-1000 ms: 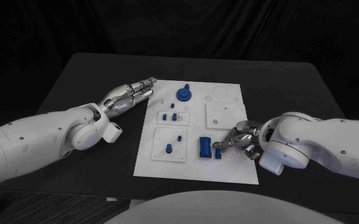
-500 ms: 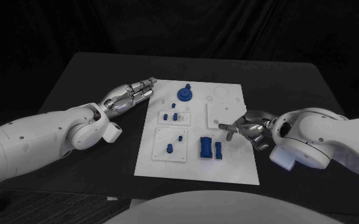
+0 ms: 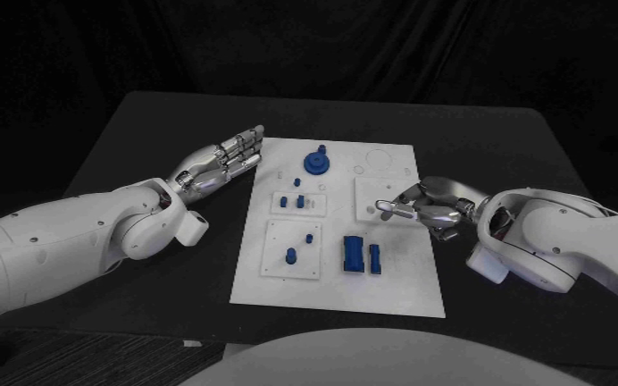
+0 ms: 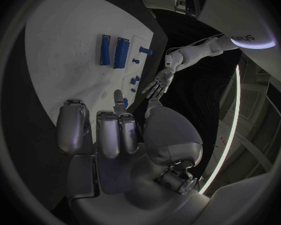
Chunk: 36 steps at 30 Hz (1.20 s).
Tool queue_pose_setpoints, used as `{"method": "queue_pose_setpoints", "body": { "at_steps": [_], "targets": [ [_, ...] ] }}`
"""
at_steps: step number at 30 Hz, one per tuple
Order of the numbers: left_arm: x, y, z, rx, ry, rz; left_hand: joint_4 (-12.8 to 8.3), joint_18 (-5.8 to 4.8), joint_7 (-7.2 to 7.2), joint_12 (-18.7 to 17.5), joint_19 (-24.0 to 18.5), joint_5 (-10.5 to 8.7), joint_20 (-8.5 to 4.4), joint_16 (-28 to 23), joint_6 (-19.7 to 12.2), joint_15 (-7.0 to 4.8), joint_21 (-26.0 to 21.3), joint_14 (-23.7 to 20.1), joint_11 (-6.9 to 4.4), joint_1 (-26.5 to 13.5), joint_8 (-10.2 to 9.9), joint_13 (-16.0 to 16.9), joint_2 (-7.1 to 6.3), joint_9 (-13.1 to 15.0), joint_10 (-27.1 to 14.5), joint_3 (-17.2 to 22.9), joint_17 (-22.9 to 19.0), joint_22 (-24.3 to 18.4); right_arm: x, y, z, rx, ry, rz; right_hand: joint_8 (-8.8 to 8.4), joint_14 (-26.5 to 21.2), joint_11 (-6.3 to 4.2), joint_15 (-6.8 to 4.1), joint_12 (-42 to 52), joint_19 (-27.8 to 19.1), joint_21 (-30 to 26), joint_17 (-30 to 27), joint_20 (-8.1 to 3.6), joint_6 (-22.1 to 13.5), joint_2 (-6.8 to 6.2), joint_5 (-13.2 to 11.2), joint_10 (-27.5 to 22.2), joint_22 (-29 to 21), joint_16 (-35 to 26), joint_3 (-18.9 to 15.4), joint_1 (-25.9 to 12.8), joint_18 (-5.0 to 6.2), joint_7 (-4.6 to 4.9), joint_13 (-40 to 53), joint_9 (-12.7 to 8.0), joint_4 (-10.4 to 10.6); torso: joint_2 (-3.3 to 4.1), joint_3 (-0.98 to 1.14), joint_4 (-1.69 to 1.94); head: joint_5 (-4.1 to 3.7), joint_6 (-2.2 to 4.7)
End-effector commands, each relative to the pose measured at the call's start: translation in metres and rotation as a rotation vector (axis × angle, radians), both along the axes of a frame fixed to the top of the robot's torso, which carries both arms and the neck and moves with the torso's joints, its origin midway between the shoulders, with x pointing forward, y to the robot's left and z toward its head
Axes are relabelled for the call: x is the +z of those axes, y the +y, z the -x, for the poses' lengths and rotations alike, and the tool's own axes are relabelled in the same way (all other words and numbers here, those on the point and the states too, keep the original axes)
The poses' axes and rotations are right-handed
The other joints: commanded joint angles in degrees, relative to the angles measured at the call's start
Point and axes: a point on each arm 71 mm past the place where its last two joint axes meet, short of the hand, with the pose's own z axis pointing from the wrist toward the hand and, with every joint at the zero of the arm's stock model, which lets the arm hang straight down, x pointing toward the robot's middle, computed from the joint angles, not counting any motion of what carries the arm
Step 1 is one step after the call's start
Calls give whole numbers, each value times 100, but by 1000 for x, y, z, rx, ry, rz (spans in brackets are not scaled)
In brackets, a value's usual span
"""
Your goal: Assemble the parts on the task board
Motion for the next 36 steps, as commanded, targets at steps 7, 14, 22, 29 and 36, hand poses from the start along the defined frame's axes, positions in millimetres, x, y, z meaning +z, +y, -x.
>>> {"method": "queue_pose_setpoints", "body": {
  "at_steps": [7, 14, 22, 29, 36],
  "targets": [
    [5, 1, 0, 21, -73, 37, 163, 96, -754, -20, -30, -151, -34, -21, -378, -41, -16, -2, -5, -81, -67, -8, -54, -59, -1, -83, -6, -9, -4, 3, 3, 163, -133, 47, -168, 445, -91, -71, -30, 106, 197, 533, -76, 62, 252, -424, 594, 1130, 57, -418, -252, -156, -57, 1506, -322, 4, 2, -1, -4, -22, 0],
    [5, 0, 0, 19, -74, 39, 167, 96, -758, -20, -30, -130, -34, -21, -367, -43, -16, -2, -7, -76, -64, -8, -47, -56, -1, -80, -6, -9, -8, 5, 5, 190, -120, 64, -165, 459, -101, -85, -30, 133, 271, 614, -91, 209, 353, -579, 594, 1148, 85, -608, -359, -171, -74, 1506, -412, 3, 10, 0, -6, -23, 0],
    [4, 1, 0, 18, -67, 36, 132, 96, -661, -20, -29, -39, -29, -21, -334, -40, -15, -2, -2, -19, -56, -8, -31, -48, -1, -49, -6, -8, -17, 7, 11, 242, -92, 110, -161, 467, -110, -93, -30, 170, 378, 671, -101, 387, 408, -619, 594, 1177, 104, -831, -534, -193, -85, 1506, -480, 4, 11, 1, 3, -10, 0],
    [4, 0, 0, 16, -62, 34, 97, 97, -566, -20, -26, -2, -18, -21, -291, -37, -12, -2, 26, 24, -46, -8, -18, -39, -1, -21, -6, -6, -22, 8, 14, 244, -72, 130, -186, 465, -115, -95, -30, 172, 387, 661, -103, 394, 453, -622, 594, 1180, 103, -867, -578, -195, -90, 1506, -501, 4, 11, 0, -7, -7, 0],
    [4, 0, 0, 14, -57, 33, 85, 97, -503, -20, -25, 7, -12, -21, -264, -36, -12, -2, 38, 37, -40, -8, -11, -33, -1, -9, -6, -5, -25, 9, 14, 233, -72, 141, -208, 464, -117, -97, -30, 170, 385, 656, -104, 395, 491, -598, 594, 1178, 102, -889, -600, -194, -94, 1506, -518, 0, 10, 2, -3, 0, 0]
  ]
}}
